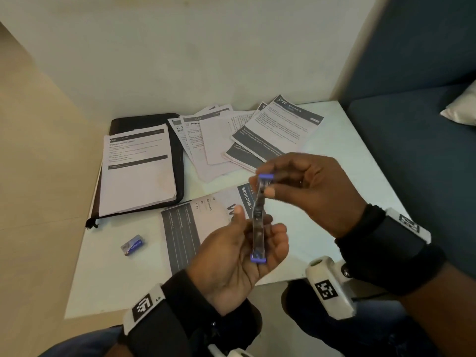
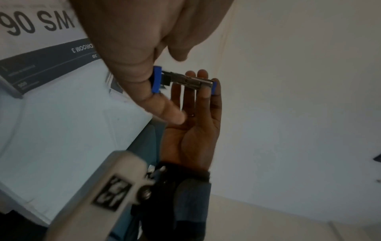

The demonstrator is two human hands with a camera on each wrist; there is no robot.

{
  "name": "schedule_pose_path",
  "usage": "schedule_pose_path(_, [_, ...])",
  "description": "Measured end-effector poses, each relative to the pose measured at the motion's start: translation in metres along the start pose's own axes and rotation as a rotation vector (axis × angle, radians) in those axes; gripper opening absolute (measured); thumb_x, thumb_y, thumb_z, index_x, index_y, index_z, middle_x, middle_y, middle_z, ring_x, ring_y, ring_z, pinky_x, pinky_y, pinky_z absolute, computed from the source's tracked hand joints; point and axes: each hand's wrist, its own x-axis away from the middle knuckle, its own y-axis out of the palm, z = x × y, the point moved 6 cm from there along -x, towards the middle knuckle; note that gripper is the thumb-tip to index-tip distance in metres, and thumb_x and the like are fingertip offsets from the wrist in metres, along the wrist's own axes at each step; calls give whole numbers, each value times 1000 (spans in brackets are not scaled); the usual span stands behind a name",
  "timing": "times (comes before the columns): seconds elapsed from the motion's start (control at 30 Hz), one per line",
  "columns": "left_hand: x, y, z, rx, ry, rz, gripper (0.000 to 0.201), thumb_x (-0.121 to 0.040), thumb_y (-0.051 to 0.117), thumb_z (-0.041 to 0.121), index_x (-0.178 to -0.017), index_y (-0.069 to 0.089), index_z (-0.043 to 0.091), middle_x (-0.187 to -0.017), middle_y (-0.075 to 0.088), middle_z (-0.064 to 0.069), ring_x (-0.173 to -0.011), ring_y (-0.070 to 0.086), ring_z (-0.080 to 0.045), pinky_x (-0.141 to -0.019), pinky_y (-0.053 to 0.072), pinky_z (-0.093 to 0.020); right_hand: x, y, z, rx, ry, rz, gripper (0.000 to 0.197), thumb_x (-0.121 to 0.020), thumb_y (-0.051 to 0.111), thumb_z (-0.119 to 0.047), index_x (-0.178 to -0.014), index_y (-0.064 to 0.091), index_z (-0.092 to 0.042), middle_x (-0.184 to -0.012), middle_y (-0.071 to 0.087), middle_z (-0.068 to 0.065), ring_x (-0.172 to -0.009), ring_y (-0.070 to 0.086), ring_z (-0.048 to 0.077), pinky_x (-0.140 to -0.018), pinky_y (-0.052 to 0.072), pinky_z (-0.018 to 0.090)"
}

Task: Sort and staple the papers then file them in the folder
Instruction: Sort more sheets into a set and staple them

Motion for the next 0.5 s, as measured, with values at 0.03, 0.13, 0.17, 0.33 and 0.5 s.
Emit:
schedule_pose_path(0.03, [-2, -1, 5, 9, 39, 8, 68, -99, 33, 55, -132, 53, -1, -113, 67, -22, -91, 71, -29, -72, 61, -39, 3, 7, -3, 104, -50, -71, 28, -84, 71, 1, -110, 71, -8, -103, 75, 1, -97, 72, 14, -88, 58, 35])
schedule_pose_path(0.13, [-3, -6, 19, -23, 78, -4, 83, -94, 20, 67, -136, 52, 2, -131, 60, -24, -104, 69, -30, -86, 59, -42, 17, 30, 2, 315, -112, -325, 45, -83, 76, -19, -127, 66, -19, -115, 72, -7, -103, 68, 4, -96, 53, 32])
schedule_pose_path(0.17, [-3, -8, 21, -68, 68, -3, 86, -93, 18, 70, -136, 53, 5, -132, 61, -21, -111, 67, -29, -84, 59, -39, 20, 37, 7, 370, -124, -386, 56, -81, 78, -25, -134, 60, -25, -117, 71, -10, -103, 67, 2, -99, 52, 33])
schedule_pose_path(0.33, [-6, -18, 20, -127, 34, 15, 95, -86, 22, 79, -132, 60, 5, -143, 50, -23, -116, 56, -22, -84, 55, -32, 24, 47, 12, 522, -201, -328, 62, -75, 80, -31, -132, 58, -33, -113, 70, -15, -96, 67, -2, -86, 48, 10])
schedule_pose_path(0.5, [-5, -20, 25, -325, 11, 18, 101, -74, 29, 86, -143, 47, 14, -129, 64, -10, -129, 53, -24, -115, 30, -53, 13, 29, 8, 473, -200, -124, 41, -84, 70, -31, -123, 64, -21, -116, 69, -12, -107, 62, 0, -91, 49, 21])
